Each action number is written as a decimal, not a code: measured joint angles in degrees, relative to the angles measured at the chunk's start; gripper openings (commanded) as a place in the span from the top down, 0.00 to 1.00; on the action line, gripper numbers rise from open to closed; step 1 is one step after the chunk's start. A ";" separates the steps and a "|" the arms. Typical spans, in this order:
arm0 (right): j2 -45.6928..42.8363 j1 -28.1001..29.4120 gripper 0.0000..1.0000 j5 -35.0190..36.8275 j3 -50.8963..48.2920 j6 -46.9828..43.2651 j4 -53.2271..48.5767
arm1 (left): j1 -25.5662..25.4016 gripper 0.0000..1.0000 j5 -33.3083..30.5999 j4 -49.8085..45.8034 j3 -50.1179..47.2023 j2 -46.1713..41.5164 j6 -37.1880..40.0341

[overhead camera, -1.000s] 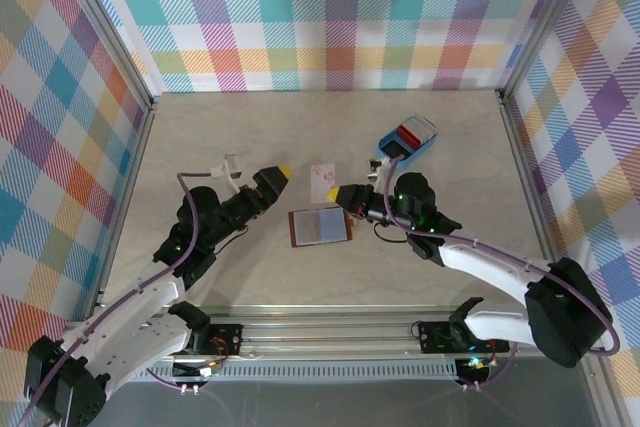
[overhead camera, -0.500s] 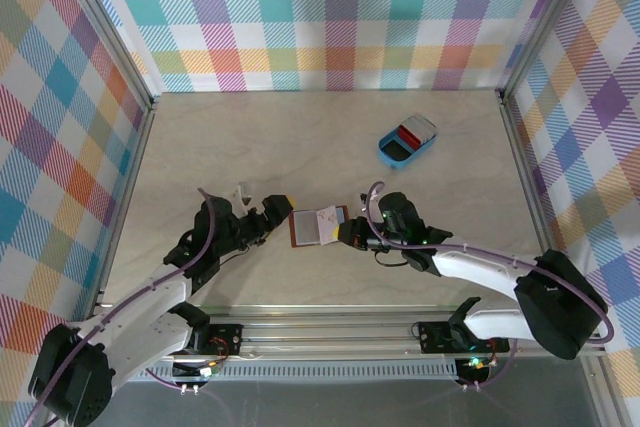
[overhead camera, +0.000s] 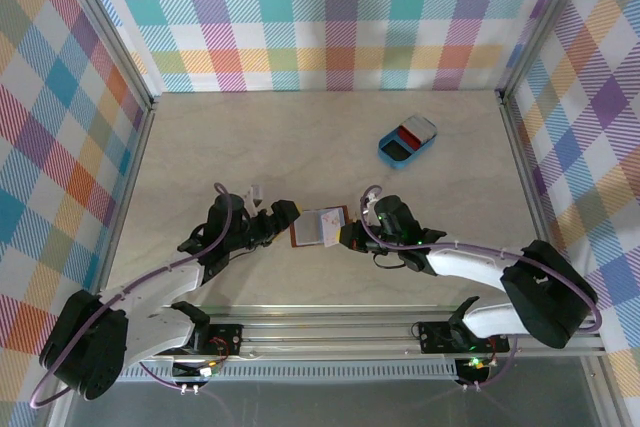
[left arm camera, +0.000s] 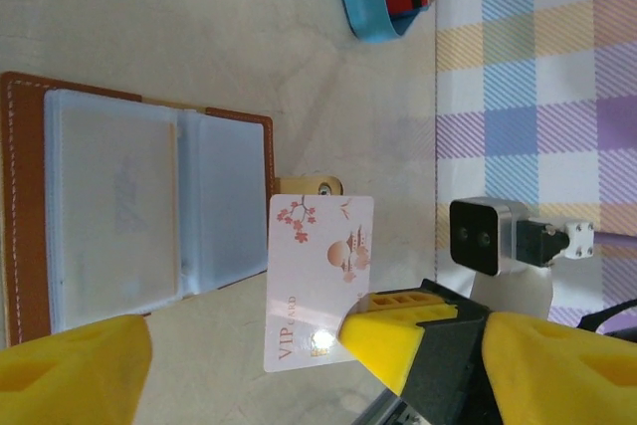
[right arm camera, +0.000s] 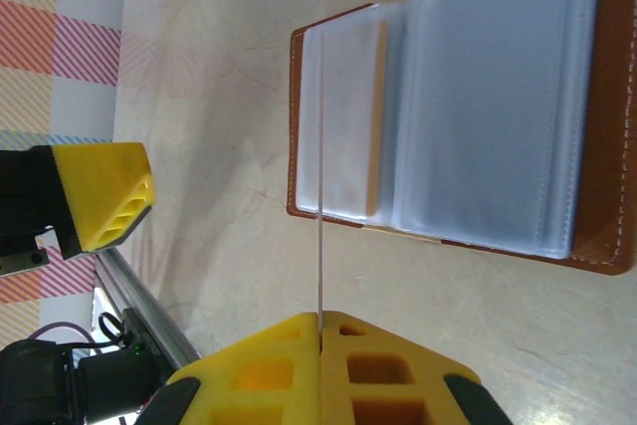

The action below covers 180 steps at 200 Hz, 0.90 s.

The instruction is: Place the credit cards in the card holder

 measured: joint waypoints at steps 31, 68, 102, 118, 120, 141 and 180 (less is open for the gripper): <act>1.88 -0.02 1.00 0.37 0.20 -0.39 0.37 | 0.00 0.21 1.68 3.02 0.20 5.03 0.22; 5.70 -0.44 1.00 0.17 2.19 -1.68 0.92 | 0.00 0.21 2.14 2.99 1.68 9.14 1.60; 9.55 -0.44 1.00 -0.07 4.24 -2.99 3.02 | 0.00 0.21 1.53 1.49 3.69 9.70 4.48; 10.56 -0.44 1.00 -0.04 4.50 -3.32 4.22 | 0.00 0.21 1.11 1.29 4.28 10.73 5.75; 10.64 -0.44 1.00 -0.07 4.50 -3.37 4.35 | 0.00 0.21 1.09 1.27 4.33 10.86 5.86; 11.17 -0.44 1.00 0.24 4.50 -3.39 5.14 | 0.00 0.21 1.01 1.05 4.63 13.22 6.84; 11.21 -0.44 1.00 1.40 4.52 -3.45 5.62 | 0.00 0.22 1.05 1.36 4.63 17.42 7.45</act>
